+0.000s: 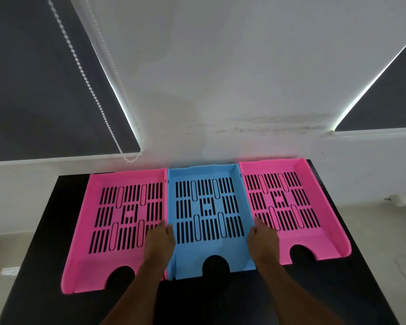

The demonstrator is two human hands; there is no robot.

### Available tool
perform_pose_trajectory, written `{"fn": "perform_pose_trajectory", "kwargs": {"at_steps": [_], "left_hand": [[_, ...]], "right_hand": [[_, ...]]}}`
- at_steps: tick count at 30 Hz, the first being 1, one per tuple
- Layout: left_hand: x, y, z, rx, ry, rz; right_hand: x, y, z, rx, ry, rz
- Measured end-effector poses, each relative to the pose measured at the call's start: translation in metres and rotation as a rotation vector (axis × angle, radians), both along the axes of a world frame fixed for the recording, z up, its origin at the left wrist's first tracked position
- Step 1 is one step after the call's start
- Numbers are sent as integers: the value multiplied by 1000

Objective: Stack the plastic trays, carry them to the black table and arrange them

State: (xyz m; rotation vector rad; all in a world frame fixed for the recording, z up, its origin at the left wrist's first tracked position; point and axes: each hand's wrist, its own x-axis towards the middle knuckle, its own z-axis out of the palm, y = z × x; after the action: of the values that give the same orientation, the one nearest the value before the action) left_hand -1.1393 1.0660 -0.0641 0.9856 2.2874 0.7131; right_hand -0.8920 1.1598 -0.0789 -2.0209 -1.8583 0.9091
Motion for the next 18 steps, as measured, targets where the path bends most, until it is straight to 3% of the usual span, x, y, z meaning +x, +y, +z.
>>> {"fn": "perform_pose_trajectory", "kwargs": {"at_steps": [18], "left_hand": [[3,-34,-1,-26,55,-74]], "right_hand": [[23,-33,20,-5,81,65]]}}
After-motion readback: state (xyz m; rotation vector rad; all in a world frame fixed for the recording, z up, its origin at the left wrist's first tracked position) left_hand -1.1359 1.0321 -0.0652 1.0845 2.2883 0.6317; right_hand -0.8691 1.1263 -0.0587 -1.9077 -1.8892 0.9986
